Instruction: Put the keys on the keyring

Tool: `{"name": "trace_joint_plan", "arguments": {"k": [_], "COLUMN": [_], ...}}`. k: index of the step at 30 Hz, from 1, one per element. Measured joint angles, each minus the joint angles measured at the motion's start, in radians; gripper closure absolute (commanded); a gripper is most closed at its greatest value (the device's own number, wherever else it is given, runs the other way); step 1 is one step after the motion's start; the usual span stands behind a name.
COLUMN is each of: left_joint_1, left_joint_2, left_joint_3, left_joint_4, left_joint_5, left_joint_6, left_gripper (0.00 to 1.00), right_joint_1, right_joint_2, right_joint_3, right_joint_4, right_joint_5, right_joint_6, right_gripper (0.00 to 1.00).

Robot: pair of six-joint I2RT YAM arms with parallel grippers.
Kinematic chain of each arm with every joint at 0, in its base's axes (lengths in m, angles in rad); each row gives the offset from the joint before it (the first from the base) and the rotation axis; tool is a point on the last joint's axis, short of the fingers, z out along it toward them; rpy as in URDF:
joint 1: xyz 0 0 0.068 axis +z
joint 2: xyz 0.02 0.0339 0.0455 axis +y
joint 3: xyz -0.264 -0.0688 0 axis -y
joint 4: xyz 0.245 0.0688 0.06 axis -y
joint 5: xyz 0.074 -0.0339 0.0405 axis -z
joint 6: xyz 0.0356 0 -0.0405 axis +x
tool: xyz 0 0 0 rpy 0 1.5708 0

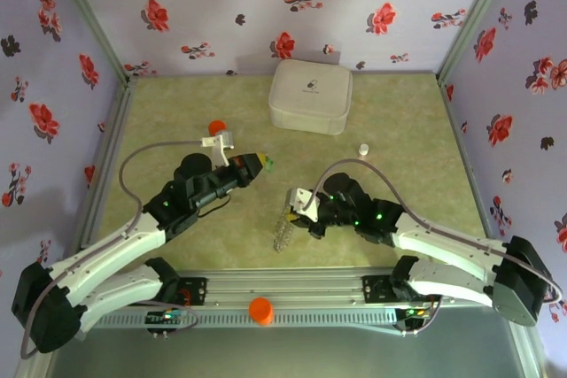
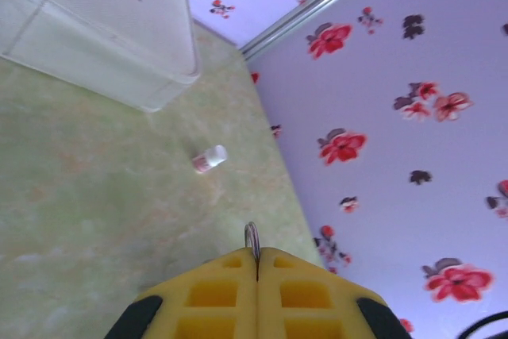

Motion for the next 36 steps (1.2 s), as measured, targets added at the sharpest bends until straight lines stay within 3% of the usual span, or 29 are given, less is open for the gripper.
{"name": "trace_joint_plan", "arguments": {"k": [10, 22, 36], "left_joint_1": [0.000, 0.002, 0.002], "left_joint_2": [-0.007, 0.008, -0.087], "left_joint_3": [-0.067, -0.163, -0.118], "left_joint_4": [0.143, 0.315, -0.020], "left_joint_5": [0.086, 0.205, 0.336], "left_joint_6": [-0.082, -0.091, 0.343], "left_gripper": [1.00, 1.00, 1.00], "right_joint_1": [-0.051, -0.064, -0.068], "right_joint_2": [0.012, 0.030, -0.065], "right_joint_3": [-0.014, -0.015, -0.033], "right_joint_4": [0.140, 0.233, 0.120], "right_joint_5": [0.000, 0.039, 0.163], "right_joint_6": [0.052, 0.138, 0.075], "right_gripper": [1.00, 1.00, 1.00]}}
